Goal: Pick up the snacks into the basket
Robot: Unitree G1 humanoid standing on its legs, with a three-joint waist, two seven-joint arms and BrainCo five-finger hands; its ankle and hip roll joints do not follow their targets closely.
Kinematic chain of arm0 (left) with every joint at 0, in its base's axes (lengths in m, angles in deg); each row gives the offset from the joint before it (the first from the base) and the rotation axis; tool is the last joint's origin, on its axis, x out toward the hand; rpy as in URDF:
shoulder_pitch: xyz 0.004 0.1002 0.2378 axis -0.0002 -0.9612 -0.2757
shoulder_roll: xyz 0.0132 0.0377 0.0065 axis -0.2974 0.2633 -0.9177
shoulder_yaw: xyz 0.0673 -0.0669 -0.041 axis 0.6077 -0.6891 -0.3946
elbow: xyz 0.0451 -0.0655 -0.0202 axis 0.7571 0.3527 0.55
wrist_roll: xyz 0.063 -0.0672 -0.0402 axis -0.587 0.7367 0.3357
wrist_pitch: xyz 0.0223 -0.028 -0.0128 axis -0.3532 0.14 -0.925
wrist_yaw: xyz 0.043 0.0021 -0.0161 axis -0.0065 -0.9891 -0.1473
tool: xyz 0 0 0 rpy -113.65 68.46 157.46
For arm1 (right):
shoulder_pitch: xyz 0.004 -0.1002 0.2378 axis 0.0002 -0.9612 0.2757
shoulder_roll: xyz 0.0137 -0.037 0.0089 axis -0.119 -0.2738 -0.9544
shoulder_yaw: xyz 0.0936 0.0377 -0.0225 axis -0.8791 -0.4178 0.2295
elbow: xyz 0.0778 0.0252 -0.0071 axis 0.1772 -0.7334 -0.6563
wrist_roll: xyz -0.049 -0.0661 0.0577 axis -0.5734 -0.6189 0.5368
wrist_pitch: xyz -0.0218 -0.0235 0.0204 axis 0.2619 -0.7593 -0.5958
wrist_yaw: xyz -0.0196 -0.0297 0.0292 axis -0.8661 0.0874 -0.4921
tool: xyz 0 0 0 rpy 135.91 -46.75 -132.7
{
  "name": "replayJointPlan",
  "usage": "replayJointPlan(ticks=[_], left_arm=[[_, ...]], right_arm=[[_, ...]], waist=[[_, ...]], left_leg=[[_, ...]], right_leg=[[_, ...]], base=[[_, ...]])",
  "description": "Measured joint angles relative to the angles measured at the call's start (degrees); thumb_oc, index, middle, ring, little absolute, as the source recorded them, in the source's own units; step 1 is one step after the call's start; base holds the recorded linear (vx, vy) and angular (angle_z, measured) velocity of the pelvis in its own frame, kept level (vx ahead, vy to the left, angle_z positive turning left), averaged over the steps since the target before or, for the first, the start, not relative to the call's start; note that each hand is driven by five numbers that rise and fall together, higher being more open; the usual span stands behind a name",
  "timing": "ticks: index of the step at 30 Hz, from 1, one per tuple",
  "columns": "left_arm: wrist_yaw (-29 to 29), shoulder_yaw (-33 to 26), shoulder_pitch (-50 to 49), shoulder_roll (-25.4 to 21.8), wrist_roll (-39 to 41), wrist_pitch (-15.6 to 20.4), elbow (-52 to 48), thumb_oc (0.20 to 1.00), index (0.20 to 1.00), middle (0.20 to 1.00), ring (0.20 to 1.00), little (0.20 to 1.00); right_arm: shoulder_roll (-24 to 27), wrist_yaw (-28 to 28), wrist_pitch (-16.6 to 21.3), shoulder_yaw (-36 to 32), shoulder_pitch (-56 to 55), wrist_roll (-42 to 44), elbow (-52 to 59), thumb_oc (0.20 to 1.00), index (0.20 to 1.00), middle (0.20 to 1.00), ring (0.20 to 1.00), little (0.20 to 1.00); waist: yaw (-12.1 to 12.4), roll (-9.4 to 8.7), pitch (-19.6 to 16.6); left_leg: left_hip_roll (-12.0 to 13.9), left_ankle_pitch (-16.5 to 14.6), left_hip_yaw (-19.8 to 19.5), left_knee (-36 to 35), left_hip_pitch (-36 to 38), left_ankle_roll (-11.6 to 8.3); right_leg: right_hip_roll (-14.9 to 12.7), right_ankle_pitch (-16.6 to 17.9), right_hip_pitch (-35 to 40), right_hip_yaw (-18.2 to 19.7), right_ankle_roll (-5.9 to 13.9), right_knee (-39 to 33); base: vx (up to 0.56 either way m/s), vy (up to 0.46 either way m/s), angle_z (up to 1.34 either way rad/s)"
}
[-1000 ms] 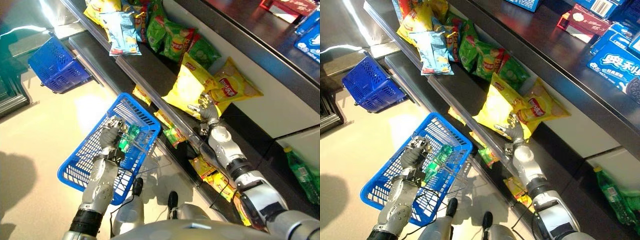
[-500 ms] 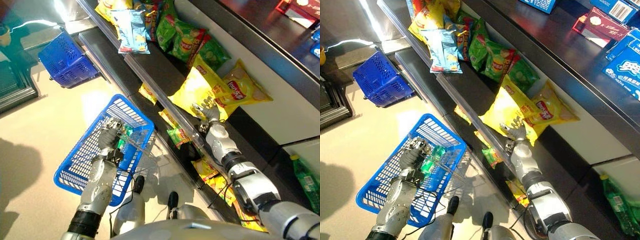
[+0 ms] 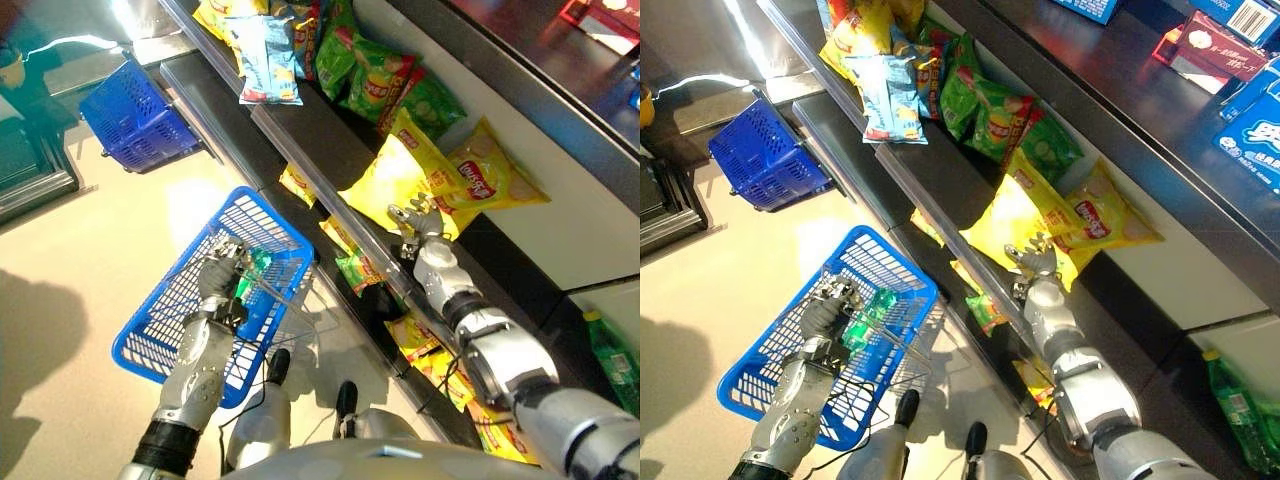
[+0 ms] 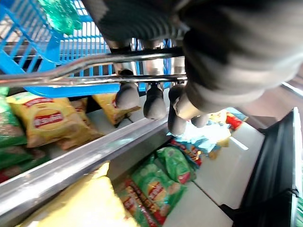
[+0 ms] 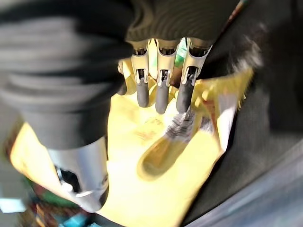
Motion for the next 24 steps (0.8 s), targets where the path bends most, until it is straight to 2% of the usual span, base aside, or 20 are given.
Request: replayJointPlan(ticks=[2, 6, 13, 15, 23, 24], left_arm=[[0.0, 1.1, 0.6, -0.6, 0.0, 0.1, -0.1, 0.2, 0.2, 0.2, 0.2, 0.2], [0.0, 2.9, 2.2, -1.4, 0.0, 0.0, -0.1, 0.2, 0.2, 0.2, 0.2, 0.2], [0.0, 5.6, 5.2, -1.6, 0.0, 0.0, -0.3, 0.2, 0.2, 0.2, 0.2, 0.2], [0.0, 5.9, 5.2, -2.0, 0.0, 0.0, -0.3, 0.2, 0.2, 0.2, 0.2, 0.2], [0.1, 5.9, 6.6, -2.5, 0.0, 0.0, -0.3, 0.2, 0.2, 0.2, 0.2, 0.2], [0.1, 5.9, 6.7, -2.5, 0.0, 0.0, -0.3, 0.2, 0.2, 0.2, 0.2, 0.2]], right_arm=[[0.9, -0.6, -0.7, 1.2, 2.4, -4.0, -2.8, 1.0, 1.0, 1.0, 1.0, 1.0], [3.8, -1.6, -1.6, 1.7, 7.5, -6.2, -7.0, 1.0, 1.0, 1.0, 1.0, 1.0], [10.5, -3.6, -2.4, 2.0, 15.5, -7.9, -9.5, 1.0, 1.0, 1.0, 1.0, 1.0], [11.0, -4.0, -2.5, 2.0, 16.2, -8.0, -9.7, 1.0, 1.0, 1.0, 1.0, 1.0], [11.4, -4.3, -2.9, 2.2, 17.5, -8.3, -10.5, 1.0, 1.0, 1.0, 1.0, 1.0], [11.4, -4.3, -3.0, 2.3, 17.7, -8.3, -10.8, 0.827, 0.827, 0.827, 0.827, 0.827]], waist=[[0.3, 0.04, 0.0], [1.4, 0.07, 0.6], [3.1, 0.35, 6.5], [3.3, -0.16, 7.0], [3.3, -0.13, 7.3], [3.3, -0.13, 7.3]], left_leg=[[0.0, -0.1, -0.8, 0.7, -1.7, -0.19], [0.2, 0.2, -2.5, 3.1, -6.7, -0.88], [0.1, 0.2, -6.8, 5.8, -12.2, -2.37], [0.2, 0.4, -7.3, 5.3, -12.6, -2.55], [-0.4, 0.7, -7.6, 5.3, -12.7, -2.24], [-0.5, 0.7, -7.6, 5.4, -12.8, -2.25]], right_leg=[[0.1, 0.0, -1.1, -1.0, 0.01, 0.1], [0.8, 0.3, -4.3, -2.6, -0.23, 0.2], [2.0, 0.8, -6.7, -5.8, -1.13, -0.4], [2.1, 0.8, -6.8, -6.0, -1.14, -0.8], [2.0, 0.9, -6.4, -6.6, -1.21, -1.7], [2.1, 0.9, -6.4, -6.7, -1.19, -1.7]], base=[[-0.04, -0.064, 0.15], [-0.03, -0.09, 0.2], [-0.01, -0.063, 0.26], [0.02, -0.031, 0.21], [0.0, -0.003, 0.02], [-0.01, 0.006, 0.05]])
